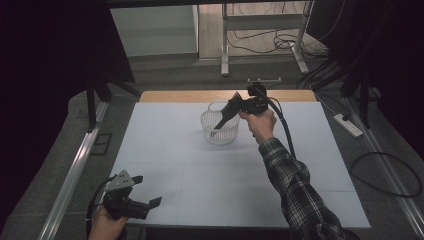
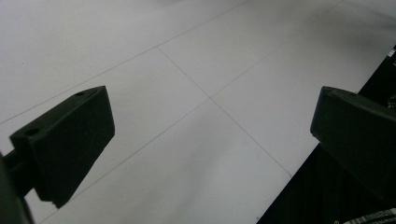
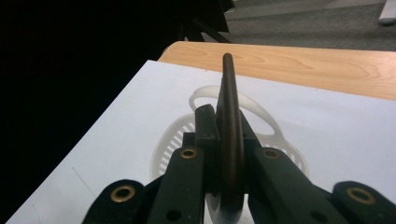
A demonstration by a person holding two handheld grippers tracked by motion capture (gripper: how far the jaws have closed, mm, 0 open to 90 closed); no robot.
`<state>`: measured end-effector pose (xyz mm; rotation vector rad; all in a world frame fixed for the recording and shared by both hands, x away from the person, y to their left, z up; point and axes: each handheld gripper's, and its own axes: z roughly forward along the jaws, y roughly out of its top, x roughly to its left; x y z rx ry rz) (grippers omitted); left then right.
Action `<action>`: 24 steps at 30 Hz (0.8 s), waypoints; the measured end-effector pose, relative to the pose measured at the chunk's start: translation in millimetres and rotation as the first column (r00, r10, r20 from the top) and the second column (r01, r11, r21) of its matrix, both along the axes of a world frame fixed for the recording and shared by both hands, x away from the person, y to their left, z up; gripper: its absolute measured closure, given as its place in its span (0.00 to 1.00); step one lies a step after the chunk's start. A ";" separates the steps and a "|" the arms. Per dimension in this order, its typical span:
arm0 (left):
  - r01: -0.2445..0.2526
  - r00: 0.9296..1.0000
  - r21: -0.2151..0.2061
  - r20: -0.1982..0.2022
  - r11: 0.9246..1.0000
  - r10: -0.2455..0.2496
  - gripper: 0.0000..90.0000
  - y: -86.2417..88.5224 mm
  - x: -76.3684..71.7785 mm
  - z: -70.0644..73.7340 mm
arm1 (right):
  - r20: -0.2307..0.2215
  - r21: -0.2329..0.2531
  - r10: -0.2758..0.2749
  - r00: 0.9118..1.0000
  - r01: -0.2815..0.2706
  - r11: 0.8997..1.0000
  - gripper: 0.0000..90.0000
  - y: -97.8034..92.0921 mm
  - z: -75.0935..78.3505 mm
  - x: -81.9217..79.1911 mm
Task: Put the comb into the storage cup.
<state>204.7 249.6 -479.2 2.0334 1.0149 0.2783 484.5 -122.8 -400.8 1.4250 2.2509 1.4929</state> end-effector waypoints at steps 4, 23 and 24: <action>-0.002 1.000 0.001 -0.001 1.000 0.002 0.00 0.3 0.0 0.1 | -0.006 0.007 0.007 1.000 -0.007 1.000 0.96 1.0 -5.1 1.8; 0.002 1.000 -0.001 -0.007 1.000 -0.002 0.00 0.1 1.1 -0.1 | -0.060 0.021 -0.031 0.998 0.032 0.999 0.92 -14.1 -22.9 13.3; 0.002 1.000 -0.001 -0.007 1.000 -0.002 0.00 0.1 1.1 -0.1 | -0.057 0.012 -0.036 0.998 0.037 0.999 0.91 -14.9 -23.9 13.5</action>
